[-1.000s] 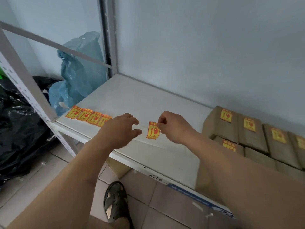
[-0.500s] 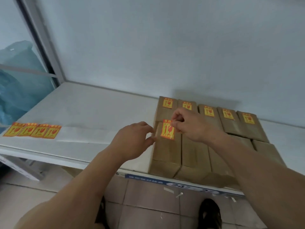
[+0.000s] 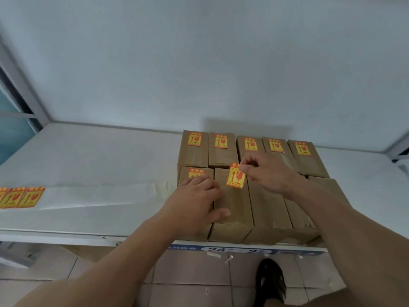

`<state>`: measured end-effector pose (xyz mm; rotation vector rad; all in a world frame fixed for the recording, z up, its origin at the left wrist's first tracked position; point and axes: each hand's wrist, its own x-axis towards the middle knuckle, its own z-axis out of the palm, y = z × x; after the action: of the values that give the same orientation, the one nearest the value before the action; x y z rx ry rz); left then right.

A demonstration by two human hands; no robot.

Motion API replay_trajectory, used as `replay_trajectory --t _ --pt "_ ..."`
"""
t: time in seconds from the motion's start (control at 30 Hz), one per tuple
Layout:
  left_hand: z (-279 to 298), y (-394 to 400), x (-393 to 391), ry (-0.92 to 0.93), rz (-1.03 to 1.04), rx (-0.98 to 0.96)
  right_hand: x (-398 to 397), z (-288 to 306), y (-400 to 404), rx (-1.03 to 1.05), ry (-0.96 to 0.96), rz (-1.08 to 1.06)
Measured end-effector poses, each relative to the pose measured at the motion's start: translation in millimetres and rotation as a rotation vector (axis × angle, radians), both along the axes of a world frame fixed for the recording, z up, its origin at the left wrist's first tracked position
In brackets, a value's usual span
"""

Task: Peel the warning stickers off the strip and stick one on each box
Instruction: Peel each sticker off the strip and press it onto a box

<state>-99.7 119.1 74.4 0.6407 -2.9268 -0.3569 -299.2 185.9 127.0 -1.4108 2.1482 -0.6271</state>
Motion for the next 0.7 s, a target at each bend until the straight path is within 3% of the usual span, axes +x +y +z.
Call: replay_trajectory --t 0.7 --pt "-2 -1 -4 -0.074 -0.027 0.012 -2 -15 -15 0.108 0.046 0.088"
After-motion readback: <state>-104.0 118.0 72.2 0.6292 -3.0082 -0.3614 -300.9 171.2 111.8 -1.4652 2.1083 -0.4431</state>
